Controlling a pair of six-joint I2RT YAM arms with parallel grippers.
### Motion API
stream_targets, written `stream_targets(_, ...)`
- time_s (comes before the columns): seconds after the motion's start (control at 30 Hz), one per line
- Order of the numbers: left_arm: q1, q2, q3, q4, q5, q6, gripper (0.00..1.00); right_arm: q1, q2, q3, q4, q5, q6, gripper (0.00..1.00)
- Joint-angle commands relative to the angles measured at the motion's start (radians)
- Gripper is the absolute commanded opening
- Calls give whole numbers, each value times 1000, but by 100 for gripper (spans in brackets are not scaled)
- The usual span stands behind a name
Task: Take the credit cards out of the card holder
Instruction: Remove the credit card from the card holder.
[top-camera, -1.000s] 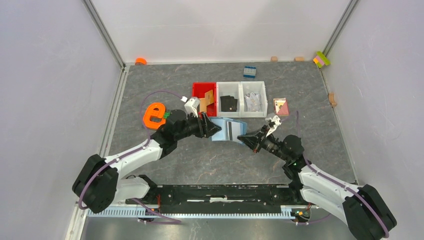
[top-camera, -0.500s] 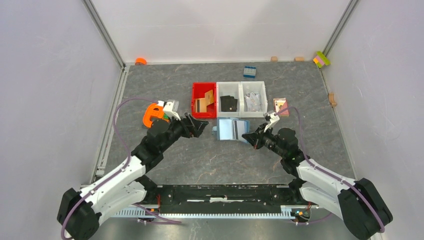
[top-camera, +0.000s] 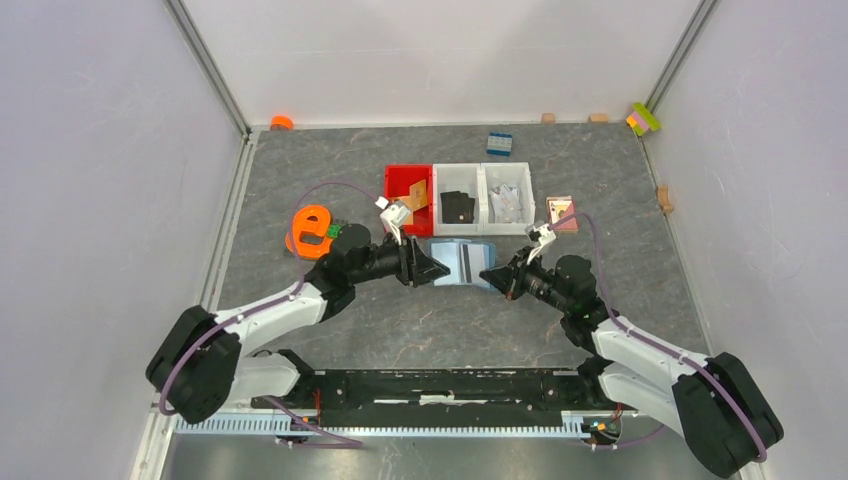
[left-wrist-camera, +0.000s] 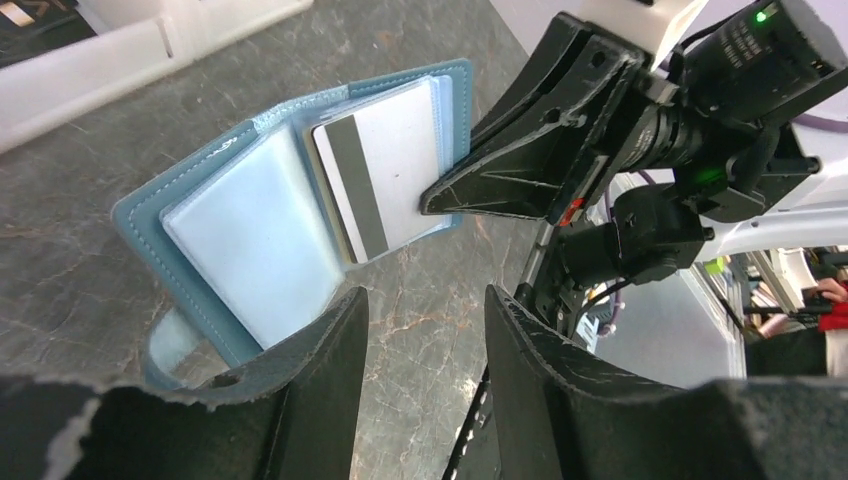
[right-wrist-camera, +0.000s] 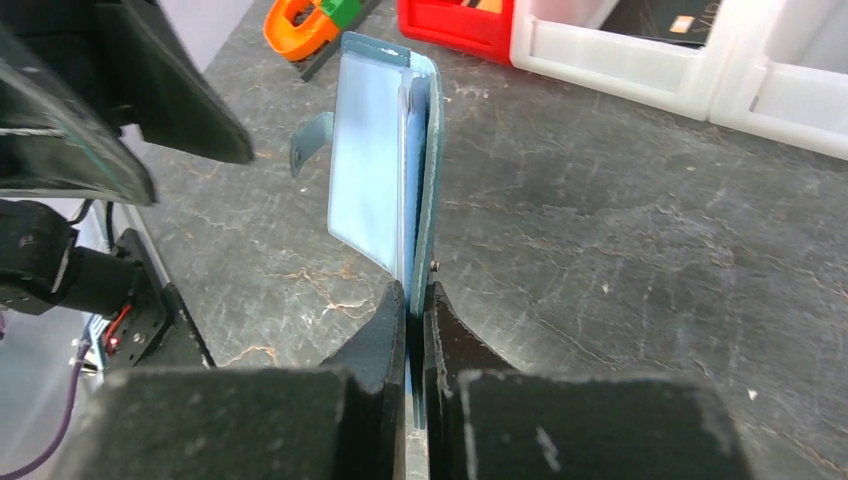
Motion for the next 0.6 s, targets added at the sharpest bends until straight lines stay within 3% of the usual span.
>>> stream_targets(0.0, -4, 65, 64, 64, 78, -21, 52, -6, -7, 26, 120, -80, 49, 0)
stream_targets(0.27, -4, 307, 195, -131, 37, -41, 51, -13, 138, 89, 63, -140, 103, 0)
stream_targets(0.57, -1, 468, 249, -176, 10, -79, 53, -45, 298, 84, 158, -240, 184, 0)
